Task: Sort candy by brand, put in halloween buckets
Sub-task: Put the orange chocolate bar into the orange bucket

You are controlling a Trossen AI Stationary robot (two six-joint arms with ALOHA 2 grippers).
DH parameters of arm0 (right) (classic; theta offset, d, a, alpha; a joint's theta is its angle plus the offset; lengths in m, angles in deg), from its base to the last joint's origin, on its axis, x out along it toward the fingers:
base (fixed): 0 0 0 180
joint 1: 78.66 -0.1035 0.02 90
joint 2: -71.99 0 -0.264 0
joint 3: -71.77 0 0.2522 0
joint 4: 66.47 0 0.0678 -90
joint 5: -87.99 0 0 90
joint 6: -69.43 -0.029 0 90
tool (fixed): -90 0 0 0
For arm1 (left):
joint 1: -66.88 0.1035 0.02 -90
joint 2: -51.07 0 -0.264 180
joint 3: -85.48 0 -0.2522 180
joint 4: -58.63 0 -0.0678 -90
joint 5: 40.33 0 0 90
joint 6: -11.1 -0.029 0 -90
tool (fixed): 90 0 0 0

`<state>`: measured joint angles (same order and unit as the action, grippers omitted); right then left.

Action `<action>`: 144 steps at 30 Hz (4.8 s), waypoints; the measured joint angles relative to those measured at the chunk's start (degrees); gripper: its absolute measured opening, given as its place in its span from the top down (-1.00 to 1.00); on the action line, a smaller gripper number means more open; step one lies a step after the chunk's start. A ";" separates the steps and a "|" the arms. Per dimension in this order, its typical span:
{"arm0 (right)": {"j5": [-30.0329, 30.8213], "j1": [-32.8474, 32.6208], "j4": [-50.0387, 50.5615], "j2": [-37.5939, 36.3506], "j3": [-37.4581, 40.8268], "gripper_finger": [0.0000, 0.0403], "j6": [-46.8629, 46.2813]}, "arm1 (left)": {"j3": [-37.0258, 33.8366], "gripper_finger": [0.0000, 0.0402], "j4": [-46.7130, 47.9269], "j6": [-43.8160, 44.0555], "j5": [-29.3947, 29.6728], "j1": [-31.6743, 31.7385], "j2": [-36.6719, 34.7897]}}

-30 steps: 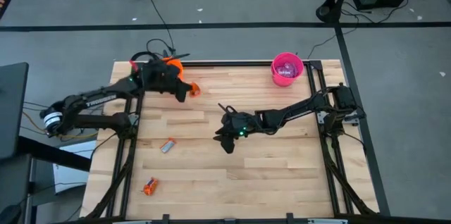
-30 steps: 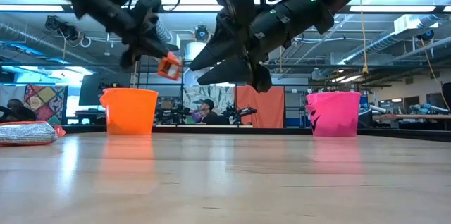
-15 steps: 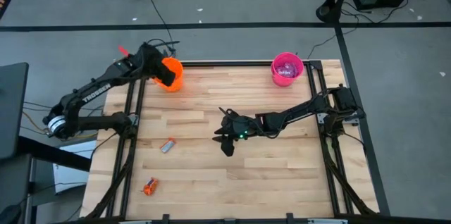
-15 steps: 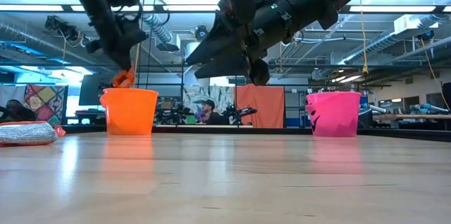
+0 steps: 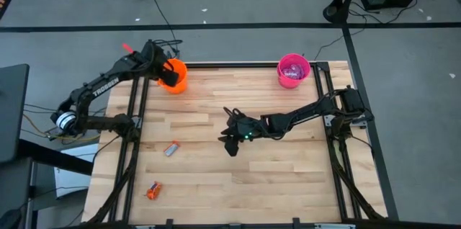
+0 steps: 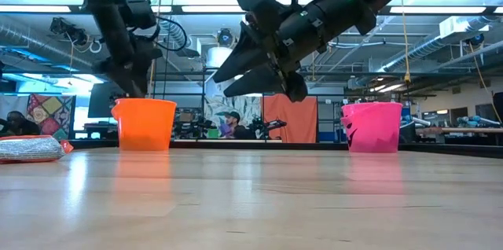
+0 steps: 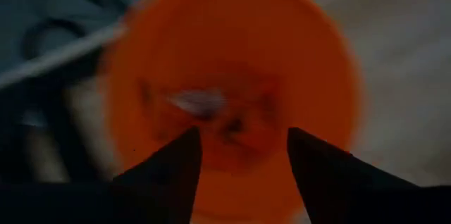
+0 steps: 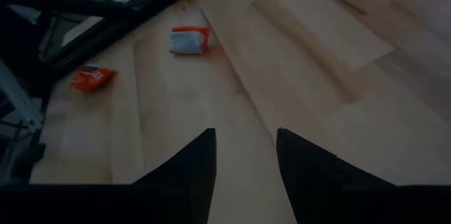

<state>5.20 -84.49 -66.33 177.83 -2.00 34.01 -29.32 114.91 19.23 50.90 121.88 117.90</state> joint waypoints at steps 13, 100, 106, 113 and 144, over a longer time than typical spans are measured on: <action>-6.09 0.19 3.58 0.00 0.00 0.20 10.98 | 12.11 0.01 17.62 -1.65 -7.13 -8.01 -2.43; -6.88 6.32 1.68 0.00 0.00 0.21 8.67 | -22.95 0.94 -32.05 30.96 -29.57 -41.52 -7.28; -6.71 4.25 1.68 0.00 0.00 0.21 7.85 | -21.94 0.95 -32.09 29.19 -30.41 -30.82 -7.28; -3.87 2.43 1.70 0.00 0.00 0.21 5.14 | -12.31 0.95 -25.90 19.31 -26.53 -19.91 -7.28; 1.35 0.90 1.77 0.00 0.00 0.23 0.60 | 7.57 0.10 7.42 -3.66 1.06 -2.56 4.35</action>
<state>6.56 -83.59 -64.56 177.83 -2.00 34.61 -21.75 122.34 15.57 51.96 119.32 122.25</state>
